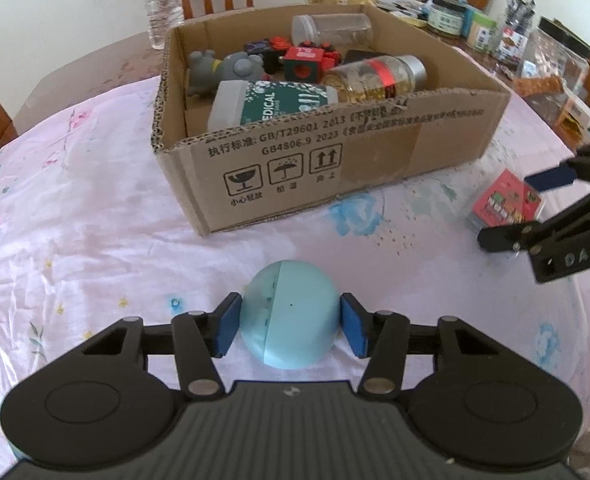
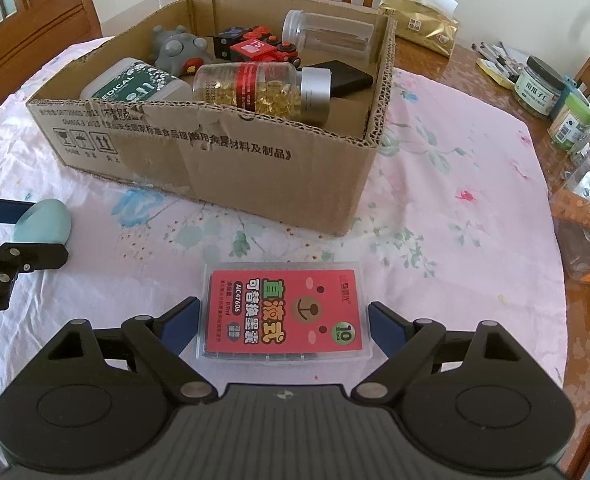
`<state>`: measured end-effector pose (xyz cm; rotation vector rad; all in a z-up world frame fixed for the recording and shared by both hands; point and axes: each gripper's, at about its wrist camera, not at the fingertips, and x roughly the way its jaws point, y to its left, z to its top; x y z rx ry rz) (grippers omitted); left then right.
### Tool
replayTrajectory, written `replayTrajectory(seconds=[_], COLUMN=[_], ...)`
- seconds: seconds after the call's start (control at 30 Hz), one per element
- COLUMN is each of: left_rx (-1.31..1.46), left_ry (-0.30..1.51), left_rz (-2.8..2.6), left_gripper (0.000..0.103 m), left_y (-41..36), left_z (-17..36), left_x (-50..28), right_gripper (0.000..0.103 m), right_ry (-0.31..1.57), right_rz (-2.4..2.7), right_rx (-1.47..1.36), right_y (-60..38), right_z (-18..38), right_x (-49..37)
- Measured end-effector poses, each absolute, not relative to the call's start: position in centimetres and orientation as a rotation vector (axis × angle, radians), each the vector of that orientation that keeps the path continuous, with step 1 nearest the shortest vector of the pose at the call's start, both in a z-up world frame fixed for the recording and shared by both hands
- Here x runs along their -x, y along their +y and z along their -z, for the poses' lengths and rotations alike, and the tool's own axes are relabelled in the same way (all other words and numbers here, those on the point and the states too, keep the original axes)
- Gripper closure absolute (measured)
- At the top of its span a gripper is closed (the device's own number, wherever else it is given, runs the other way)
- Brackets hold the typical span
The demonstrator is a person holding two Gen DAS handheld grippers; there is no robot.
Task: Organize rigid objects
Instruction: 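Drop the red card pack into the box with the right tool while the left tool carries the blue case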
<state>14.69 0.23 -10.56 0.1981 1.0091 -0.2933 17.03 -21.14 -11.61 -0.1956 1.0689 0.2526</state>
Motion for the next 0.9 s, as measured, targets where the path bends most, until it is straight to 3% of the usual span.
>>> replayTrajectory(seconds=[0.57,0.9], left_rx=[-0.229,-0.214], left_ry=[1.005,0.979], left_rz=[0.359,0.335], left_gripper=[0.051,0.051], left_y=[1.3,2.1], left_z=[7.5,6.1], left_x=[-13.2,-12.8], right_gripper=[0.011,0.011], right_ry=[0.877,0.893], right_rz=[-0.331,-0.337], right_rx=[0.225,0.174], right_y=[-21.9,-19.7], right_z=[2.1,3.5], right_x=[-17.8,-23.6])
